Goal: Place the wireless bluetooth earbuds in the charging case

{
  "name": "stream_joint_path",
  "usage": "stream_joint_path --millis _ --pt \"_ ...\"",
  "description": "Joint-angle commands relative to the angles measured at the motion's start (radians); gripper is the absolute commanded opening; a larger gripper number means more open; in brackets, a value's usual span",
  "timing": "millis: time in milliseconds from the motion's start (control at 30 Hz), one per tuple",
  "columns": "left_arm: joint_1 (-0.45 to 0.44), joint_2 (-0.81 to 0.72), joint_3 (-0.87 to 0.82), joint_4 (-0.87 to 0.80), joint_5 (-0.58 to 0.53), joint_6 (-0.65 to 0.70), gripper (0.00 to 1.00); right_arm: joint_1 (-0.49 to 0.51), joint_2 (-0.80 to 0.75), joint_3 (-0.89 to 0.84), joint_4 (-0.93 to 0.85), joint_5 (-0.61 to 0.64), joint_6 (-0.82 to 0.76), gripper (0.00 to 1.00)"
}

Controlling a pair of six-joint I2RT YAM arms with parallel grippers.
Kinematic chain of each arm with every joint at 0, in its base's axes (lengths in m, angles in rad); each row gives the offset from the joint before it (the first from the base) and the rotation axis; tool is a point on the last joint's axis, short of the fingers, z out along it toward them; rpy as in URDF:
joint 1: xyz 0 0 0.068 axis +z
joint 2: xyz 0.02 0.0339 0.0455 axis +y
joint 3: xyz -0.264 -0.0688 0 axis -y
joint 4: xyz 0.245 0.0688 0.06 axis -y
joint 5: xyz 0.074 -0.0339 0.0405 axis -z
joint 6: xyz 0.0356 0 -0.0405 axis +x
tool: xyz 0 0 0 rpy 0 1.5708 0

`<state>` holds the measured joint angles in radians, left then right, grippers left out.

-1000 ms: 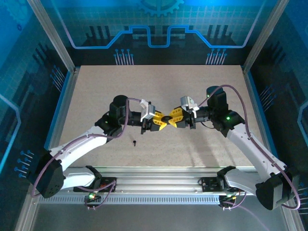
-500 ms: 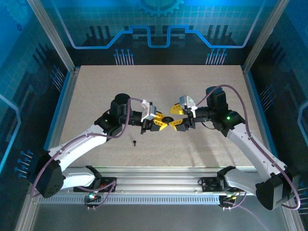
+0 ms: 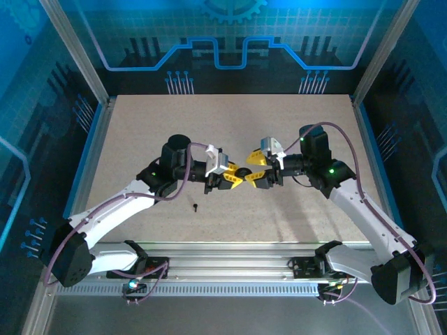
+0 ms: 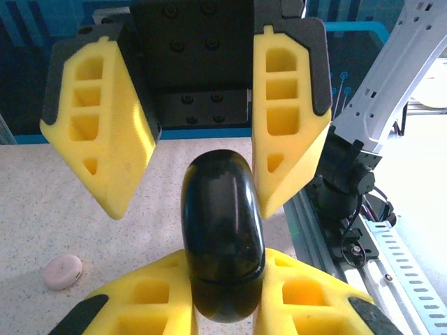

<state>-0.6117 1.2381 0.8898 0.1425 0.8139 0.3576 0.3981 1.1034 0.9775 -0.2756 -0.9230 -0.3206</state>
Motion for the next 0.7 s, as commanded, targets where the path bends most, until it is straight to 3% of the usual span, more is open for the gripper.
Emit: stream_joint_path --millis 0,267,667 --pt "-0.019 -0.001 0.019 -0.063 0.020 0.052 0.10 -0.021 -0.016 0.022 0.055 0.030 0.034 0.54" --pt "-0.019 -0.012 0.014 -0.096 0.001 0.078 0.10 -0.028 -0.023 0.025 0.062 0.048 0.048 0.54" --pt "-0.019 -0.026 0.003 -0.080 -0.003 0.074 0.08 -0.034 -0.022 0.021 0.059 0.180 0.083 0.54"
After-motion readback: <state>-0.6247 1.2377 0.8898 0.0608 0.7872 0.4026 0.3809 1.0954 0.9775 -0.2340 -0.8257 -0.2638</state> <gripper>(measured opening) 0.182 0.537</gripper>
